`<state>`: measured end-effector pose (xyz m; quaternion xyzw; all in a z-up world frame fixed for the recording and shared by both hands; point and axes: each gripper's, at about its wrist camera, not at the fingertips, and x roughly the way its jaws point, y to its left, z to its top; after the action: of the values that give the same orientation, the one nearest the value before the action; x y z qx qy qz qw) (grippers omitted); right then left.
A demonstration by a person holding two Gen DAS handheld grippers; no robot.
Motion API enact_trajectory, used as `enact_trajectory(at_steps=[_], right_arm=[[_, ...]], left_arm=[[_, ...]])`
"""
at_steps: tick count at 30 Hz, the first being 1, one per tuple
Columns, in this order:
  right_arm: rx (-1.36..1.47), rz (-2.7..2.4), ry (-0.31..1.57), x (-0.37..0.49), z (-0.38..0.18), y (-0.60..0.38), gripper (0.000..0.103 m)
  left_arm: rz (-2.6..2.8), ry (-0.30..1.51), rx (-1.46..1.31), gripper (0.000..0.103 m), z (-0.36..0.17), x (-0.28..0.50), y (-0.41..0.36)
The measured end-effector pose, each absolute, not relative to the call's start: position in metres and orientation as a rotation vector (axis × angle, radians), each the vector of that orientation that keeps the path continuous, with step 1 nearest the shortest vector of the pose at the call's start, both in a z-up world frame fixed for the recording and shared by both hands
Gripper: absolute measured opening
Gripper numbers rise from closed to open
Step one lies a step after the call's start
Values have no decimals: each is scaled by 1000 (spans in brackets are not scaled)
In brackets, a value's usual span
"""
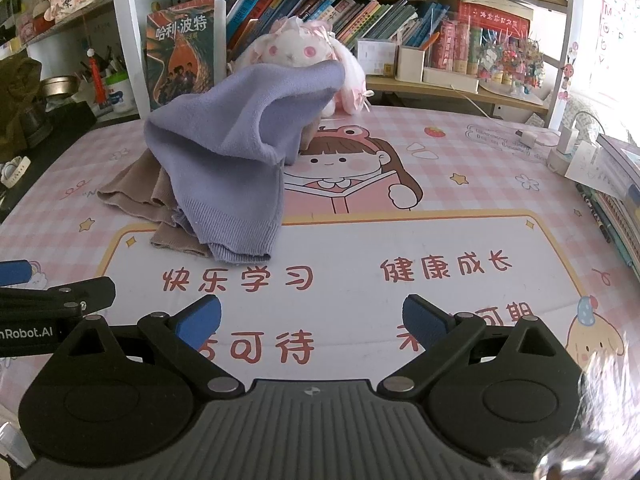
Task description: Fold clothes
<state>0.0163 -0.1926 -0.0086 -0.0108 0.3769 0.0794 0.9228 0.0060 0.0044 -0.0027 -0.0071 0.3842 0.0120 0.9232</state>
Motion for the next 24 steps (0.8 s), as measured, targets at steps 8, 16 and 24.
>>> enact_trajectory(at_steps=[8, 16, 24], right_arm=[[-26, 162, 776, 17, -9, -191, 98], [-29, 161, 779, 18, -9, -190, 98], [-31, 161, 779, 18, -9, -190, 98]], left_arm=[[22, 788, -15, 103, -3, 7, 5], [23, 790, -18, 103, -4, 8, 6], [24, 791, -20, 103, -4, 9, 7]])
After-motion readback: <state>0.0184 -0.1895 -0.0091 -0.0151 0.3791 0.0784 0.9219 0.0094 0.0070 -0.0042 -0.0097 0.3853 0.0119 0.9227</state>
